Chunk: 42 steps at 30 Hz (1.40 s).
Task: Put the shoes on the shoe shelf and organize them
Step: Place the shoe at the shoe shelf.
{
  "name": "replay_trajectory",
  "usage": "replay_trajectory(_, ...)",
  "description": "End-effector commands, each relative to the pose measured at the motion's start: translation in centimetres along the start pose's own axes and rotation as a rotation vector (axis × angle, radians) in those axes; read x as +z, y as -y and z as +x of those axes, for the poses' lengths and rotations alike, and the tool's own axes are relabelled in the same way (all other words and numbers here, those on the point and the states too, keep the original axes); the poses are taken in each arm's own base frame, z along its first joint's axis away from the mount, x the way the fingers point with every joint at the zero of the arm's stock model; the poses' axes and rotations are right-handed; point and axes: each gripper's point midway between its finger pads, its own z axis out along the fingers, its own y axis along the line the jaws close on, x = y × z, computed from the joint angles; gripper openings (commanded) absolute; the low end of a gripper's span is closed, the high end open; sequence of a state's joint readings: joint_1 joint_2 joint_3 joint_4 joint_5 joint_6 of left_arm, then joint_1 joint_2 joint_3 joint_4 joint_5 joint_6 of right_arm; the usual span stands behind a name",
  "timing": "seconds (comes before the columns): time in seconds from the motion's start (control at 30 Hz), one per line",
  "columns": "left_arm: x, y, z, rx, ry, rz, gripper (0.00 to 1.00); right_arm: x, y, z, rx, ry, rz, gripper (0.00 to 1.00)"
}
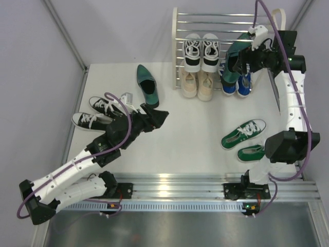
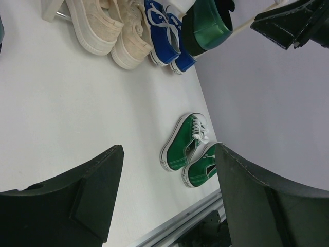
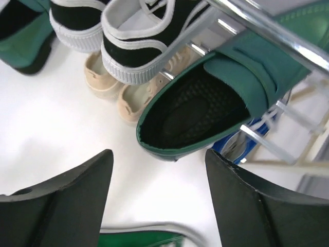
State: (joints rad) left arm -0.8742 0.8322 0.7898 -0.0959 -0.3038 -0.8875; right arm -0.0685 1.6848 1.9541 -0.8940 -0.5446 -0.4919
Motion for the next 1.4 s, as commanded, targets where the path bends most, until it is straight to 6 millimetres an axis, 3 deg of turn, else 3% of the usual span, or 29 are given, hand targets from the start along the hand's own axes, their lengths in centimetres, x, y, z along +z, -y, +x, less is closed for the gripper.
replay_trajectory(0.0,-0.2,1.2,-1.3,-0.014,0.045,0.053,0.77,-1.2,1.0,-1.6,0.458,0.096,0.159,0.71)
replay_trajectory(0.03,-0.1,1.3,-1.3,-0.014,0.045,0.052,0.77,-0.6,1.2,-0.4,0.521,0.08,0.187,0.69)
replay_trajectory(0.07,-0.2,1.4,-1.4,-0.014,0.044,0.055,0.77,-1.1,2.4,0.1,0.56,0.081,0.301,0.67)
replay_trajectory(0.17,0.0,1.5,-1.3,-0.013,0.039,0.055,0.77,-0.5,3.3,1.0,0.649,0.074,0.44,0.66)
replay_trajectory(0.3,0.0,1.4,-1.3,-0.018,0.04,0.054,0.77,0.8,3.7,2.1,0.72,0.055,0.469,0.65)
replay_trajectory(0.67,0.1,1.6,-1.3,-0.013,0.034,0.052,0.77,4.1,4.7,2.0,0.803,0.075,0.475,0.59)
replay_trajectory(0.8,0.1,1.4,-1.3,-0.013,0.032,0.047,0.77,5.9,3.6,1.4,0.772,0.078,0.459,0.55)
replay_trajectory(0.9,0.1,1.3,-1.2,-0.017,0.03,0.045,0.77,6.7,4.0,1.1,0.783,0.087,0.458,0.45)
replay_trajectory(1.03,-0.1,1.3,-1.4,-0.017,0.031,0.039,0.77,7.2,4.6,0.3,0.772,0.129,0.453,0.17)
replay_trajectory(1.13,-0.3,1.3,-1.6,-0.02,0.039,0.036,0.77,7.1,4.9,-0.3,0.781,0.152,0.453,0.03)
replay_trajectory(1.37,-0.4,1.3,-1.6,-0.018,0.037,0.034,0.77,5.5,6.1,-2.9,0.78,0.28,0.451,0.0)
